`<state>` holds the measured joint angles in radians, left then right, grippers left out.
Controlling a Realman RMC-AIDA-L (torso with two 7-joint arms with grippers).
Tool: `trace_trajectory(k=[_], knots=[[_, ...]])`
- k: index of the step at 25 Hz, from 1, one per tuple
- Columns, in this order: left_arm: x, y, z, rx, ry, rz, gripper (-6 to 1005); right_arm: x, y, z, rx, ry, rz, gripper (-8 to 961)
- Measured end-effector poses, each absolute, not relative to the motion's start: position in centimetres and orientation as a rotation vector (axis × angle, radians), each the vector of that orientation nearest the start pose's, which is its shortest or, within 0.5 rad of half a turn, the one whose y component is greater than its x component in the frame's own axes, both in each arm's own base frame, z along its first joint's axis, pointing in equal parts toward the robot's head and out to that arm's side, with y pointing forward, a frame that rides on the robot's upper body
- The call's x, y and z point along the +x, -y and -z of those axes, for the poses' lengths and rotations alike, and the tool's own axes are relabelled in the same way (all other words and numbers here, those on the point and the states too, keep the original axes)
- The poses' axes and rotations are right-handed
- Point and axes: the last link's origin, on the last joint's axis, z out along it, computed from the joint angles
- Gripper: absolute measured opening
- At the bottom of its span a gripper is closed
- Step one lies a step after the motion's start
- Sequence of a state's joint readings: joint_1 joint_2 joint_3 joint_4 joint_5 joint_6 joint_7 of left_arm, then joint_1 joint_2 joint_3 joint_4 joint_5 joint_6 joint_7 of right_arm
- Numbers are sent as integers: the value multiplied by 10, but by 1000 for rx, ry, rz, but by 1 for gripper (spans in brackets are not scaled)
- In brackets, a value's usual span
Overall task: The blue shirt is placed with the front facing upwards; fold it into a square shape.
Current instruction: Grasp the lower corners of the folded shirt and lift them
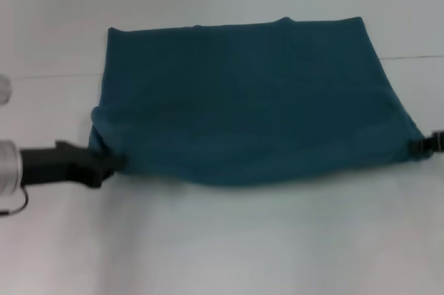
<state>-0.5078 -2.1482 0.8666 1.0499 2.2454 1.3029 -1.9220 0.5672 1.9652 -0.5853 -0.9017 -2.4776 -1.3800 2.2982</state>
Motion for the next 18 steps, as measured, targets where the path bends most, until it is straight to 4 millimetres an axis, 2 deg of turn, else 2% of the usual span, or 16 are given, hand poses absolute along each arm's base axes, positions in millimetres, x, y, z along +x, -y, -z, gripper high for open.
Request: trace_trajectory(k=[5, 10, 18], knots=[[-259, -342, -14, -2582, 931, 267, 56, 339, -346, -86, -2105, -1564, -202, 56], [-264, -318, -12, -2655, 988, 320, 56, 348, -323, -86, -2113, -1632, -268, 56], [-283, -279, -26, -2672, 1097, 468, 56, 366, -272, -82, -2167, -1744, -295, 56]])
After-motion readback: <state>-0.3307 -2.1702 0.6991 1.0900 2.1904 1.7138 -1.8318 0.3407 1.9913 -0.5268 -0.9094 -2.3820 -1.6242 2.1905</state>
